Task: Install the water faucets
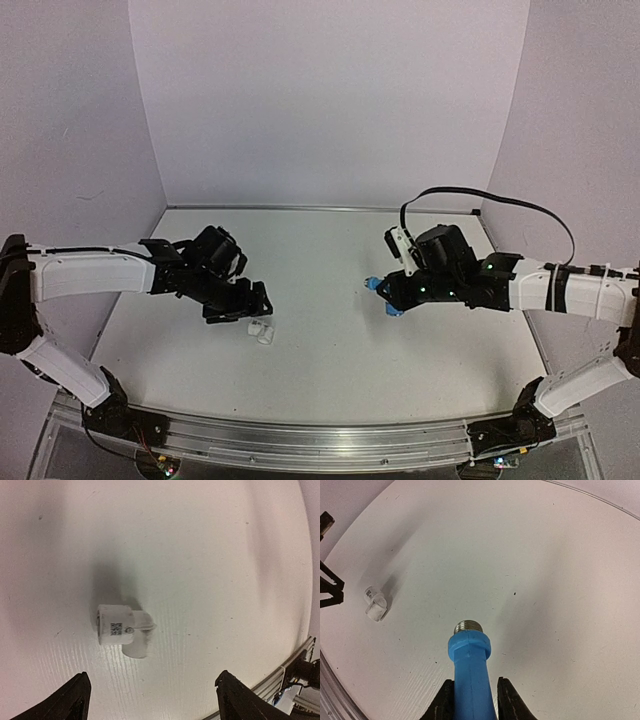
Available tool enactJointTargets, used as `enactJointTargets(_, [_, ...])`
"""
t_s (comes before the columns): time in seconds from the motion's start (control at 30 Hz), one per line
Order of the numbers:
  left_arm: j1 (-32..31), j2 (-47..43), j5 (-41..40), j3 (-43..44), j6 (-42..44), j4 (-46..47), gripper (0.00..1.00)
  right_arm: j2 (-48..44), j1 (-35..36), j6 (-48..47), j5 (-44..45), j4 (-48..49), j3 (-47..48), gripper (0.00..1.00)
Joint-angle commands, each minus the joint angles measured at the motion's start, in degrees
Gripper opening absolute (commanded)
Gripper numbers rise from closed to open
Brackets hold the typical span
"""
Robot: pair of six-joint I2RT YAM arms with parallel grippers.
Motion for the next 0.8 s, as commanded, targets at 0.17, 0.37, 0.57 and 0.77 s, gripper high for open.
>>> enactJointTargets(0.17, [-2.9, 13.4, -11.2, 12.5, -3.2, -11.4, 0.74, -3.5, -0.1, -1.1, -2.4, 1.8, -0.5, 0.00])
enactJointTargets(0.37, [-6.0, 16.0, -13.1, 13.6, -9.3, -12.6, 0.76, -6.0, -0.1, -0.3, -1.1, 4.1, -3.8, 0.00])
enactJointTargets(0.57, [-9.6, 19.2, -14.6, 15.4, -13.5, -12.5, 0.69, -5.1, 0.0, -1.1, -2.1, 4.4, -2.2, 0.00])
enactJointTargets(0.77, [-9.8, 25.2, -13.9, 18.3, -11.0, -12.8, 0.65, -5.0, -0.1, -2.6, -2.9, 3.0, -0.8, 0.00])
